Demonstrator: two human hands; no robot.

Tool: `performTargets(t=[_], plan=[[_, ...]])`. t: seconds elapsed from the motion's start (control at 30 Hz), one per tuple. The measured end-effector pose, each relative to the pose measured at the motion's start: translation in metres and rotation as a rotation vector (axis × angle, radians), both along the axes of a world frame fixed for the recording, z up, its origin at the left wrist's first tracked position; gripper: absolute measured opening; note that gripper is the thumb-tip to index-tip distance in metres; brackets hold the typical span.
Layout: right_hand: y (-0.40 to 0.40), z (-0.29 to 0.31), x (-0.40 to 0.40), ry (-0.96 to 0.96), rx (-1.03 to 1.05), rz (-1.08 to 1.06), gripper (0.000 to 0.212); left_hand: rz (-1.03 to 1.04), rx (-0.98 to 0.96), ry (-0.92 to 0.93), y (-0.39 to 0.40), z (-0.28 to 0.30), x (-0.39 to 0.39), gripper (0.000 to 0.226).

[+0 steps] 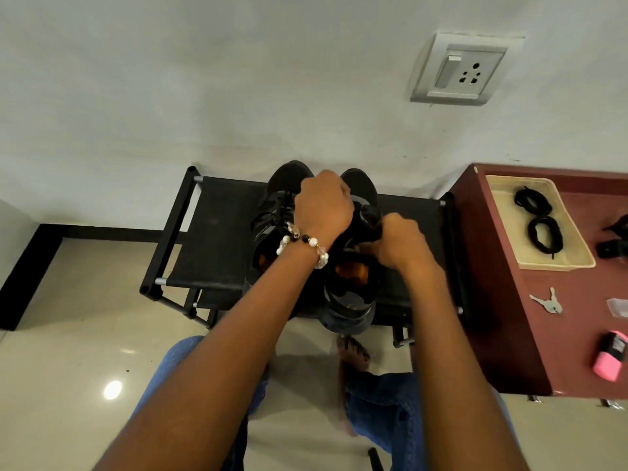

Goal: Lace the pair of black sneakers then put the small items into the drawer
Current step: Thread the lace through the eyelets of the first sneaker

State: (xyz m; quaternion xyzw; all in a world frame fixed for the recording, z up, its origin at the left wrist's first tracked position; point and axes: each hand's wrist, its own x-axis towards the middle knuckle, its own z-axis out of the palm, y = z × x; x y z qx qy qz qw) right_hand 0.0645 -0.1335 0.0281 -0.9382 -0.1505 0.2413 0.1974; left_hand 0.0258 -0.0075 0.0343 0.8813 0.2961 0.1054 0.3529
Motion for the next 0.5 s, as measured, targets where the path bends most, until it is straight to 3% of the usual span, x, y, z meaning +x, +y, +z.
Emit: performTargets(t=[0.07,0.2,0.33,0.5], plan=[[-0.001,-0.008,-0.007,-0.075,-0.037,-0.004,0.041,-0.095,0.033,-0.055,0.001,0.0,0.011,0.02],[0.0,-0.019,-0.013,-0.219,-0.005,-0.009,0.024,-0.339,0.175,0.111,0.005,-0.022,0.023,0.021],[-0.003,-0.026,-0.007,-0.261,0.039,-0.025,0.019,-0.293,0.212,0.093,0.004,-0.034,0.033,0.012],[-0.005,-0.031,-0.006,-0.286,0.071,-0.063,0.025,-0.282,0.471,0.125,-0.011,-0.045,0.036,0.014]])
